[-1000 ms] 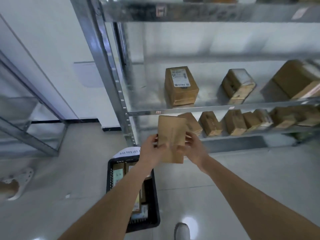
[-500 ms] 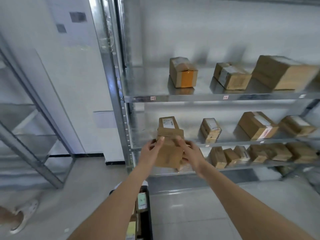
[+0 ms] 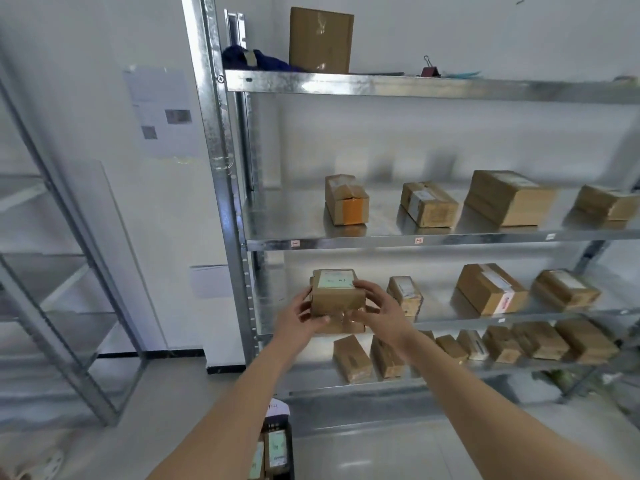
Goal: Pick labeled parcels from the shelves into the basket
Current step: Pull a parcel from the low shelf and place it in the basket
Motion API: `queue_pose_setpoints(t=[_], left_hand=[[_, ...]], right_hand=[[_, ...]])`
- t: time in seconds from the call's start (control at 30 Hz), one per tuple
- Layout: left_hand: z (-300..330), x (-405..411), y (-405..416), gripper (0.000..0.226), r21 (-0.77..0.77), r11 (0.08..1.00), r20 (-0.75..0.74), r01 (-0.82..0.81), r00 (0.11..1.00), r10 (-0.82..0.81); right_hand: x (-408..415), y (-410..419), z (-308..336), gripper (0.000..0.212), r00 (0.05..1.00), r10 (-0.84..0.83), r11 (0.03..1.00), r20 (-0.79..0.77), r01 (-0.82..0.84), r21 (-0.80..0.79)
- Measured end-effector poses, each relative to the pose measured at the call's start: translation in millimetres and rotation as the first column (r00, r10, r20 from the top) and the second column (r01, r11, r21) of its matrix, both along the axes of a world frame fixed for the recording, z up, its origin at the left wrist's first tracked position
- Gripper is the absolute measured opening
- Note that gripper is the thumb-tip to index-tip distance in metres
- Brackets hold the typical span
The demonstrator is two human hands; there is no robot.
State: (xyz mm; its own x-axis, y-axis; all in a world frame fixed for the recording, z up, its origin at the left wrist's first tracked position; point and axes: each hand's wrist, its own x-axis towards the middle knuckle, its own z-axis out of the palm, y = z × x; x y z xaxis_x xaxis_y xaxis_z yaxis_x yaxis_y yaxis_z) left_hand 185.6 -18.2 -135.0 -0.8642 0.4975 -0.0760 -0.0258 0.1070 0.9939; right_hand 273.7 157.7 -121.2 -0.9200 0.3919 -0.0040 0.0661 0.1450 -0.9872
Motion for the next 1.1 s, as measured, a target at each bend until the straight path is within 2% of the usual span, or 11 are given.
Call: queue_pose_setpoints(t=[0.1,0.2,0.27,0.43,0.53,0.7,0.8,0.87,1.0,1.1], left_hand=[[7.6,2.6,2.5,0.066,0.069,0.997,0.046,-0.036,0.998,0.033],[18.8,4.8,3.1,0.044,0.054,0.994,0.041,-0.097,0.995,0.095],[19.9,4.1,1.2,0.043,0.053,0.995,0.041,-0.085,0.996,0.083],[19.8,4.5,-11.9,0.075,-0.010,1.000,-0.004,-0.009,1.000,0.009],[17.3,5.4,-21.8,0.081,-0.049,0.999,-0.032,0.004,0.999,-0.006],[11.0,7.0,-41.2,0.061,-0.060,0.994,-0.044,-0.088,0.995,0.086],[2.5,1.9,-59.3,0.045,-0.031,0.988,0.049,-0.151,0.987,0.153],[-2.8,-2.7,-73.2,0.036,-0.051,0.978,0.086,-0.204,0.974,0.208],[-18.5,-19.2,-101.3,0.027,-0.033,0.967,0.152,-0.251,0.955,0.253],[-36.3,-44.7,-129.1,0.023,-0.035,0.966,0.179,-0.256,0.949,0.258]], right_hand=[[0.7,-4.7,8.2,0.047,0.999,-0.028,0.999,-0.032,0.029,0.014],[-2.6,-6.1,10.7,0.035,0.998,-0.056,0.998,-0.032,0.057,0.035],[-3.8,-8.3,11.0,0.035,0.999,-0.035,0.999,0.003,0.035,0.040],[-8.4,-15.4,3.7,0.074,0.998,0.054,0.998,0.009,-0.055,0.040],[-14.3,-24.7,-4.9,0.088,0.995,0.103,0.992,0.011,-0.103,0.070],[-29.6,-40.9,-22.1,0.096,0.984,0.179,0.973,0.024,-0.180,0.145],[-40.6,-58.0,-28.4,0.099,0.973,0.223,0.961,0.054,-0.229,0.154],[-51.6,-74.6,-33.4,0.104,0.971,0.220,0.944,0.093,-0.236,0.233],[-79.0,-112.9,-47.5,0.118,0.966,0.201,0.884,0.164,-0.250,0.394],[-102.7,-146.2,-64.5,0.123,0.949,0.211,0.863,0.235,-0.294,0.410]])
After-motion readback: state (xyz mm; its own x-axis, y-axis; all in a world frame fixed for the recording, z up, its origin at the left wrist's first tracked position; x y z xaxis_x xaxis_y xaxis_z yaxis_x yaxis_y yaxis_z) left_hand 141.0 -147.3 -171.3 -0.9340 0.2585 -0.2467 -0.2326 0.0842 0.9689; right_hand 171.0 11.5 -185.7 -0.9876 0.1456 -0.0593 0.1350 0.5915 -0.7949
